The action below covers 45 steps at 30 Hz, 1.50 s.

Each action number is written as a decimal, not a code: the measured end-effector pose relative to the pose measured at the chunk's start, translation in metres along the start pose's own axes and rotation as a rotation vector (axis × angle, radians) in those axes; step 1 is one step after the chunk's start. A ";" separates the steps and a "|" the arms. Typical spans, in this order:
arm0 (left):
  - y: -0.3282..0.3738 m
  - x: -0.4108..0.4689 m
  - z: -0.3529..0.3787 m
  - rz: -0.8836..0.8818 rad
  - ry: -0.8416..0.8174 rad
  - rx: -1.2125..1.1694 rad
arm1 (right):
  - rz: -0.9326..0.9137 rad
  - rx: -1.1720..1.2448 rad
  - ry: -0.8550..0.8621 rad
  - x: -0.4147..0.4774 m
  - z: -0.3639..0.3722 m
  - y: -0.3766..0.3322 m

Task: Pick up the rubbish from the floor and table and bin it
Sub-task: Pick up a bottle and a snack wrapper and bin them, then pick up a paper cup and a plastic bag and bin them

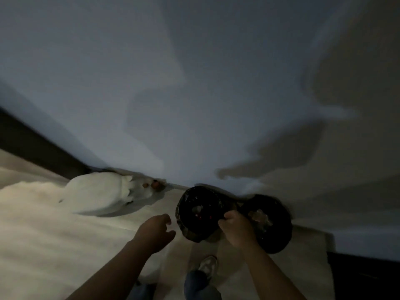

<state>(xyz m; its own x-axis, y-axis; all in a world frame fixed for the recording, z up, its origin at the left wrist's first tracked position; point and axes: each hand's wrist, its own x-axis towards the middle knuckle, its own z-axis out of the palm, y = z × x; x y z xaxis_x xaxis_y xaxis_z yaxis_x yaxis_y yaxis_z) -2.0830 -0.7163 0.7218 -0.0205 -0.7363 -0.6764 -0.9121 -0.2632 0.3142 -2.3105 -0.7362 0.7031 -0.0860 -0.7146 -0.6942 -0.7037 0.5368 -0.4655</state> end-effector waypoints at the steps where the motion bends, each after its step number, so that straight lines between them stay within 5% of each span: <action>1: -0.006 -0.011 -0.007 -0.002 0.019 -0.013 | -0.042 -0.040 0.003 -0.008 0.002 -0.013; 7: -0.077 -0.077 -0.049 -0.039 0.147 -0.110 | -0.380 -0.395 -0.002 -0.061 0.039 -0.106; 14: -0.244 -0.177 -0.102 -0.173 0.396 -0.209 | -0.697 -0.569 -0.092 -0.139 0.158 -0.246; 24: -0.430 -0.287 -0.121 -0.398 0.564 -0.462 | -0.958 -0.749 -0.255 -0.241 0.329 -0.400; 45: -0.708 -0.368 -0.212 -0.941 0.795 -0.830 | -1.562 -1.035 -0.647 -0.322 0.632 -0.710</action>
<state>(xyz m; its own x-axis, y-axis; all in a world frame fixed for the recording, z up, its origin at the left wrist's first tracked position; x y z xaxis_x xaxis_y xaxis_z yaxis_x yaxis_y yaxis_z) -1.3424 -0.3912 0.8894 0.9031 -0.1659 -0.3960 0.0306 -0.8951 0.4448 -1.3376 -0.6035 0.9105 0.9590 0.1463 -0.2428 0.0105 -0.8744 -0.4851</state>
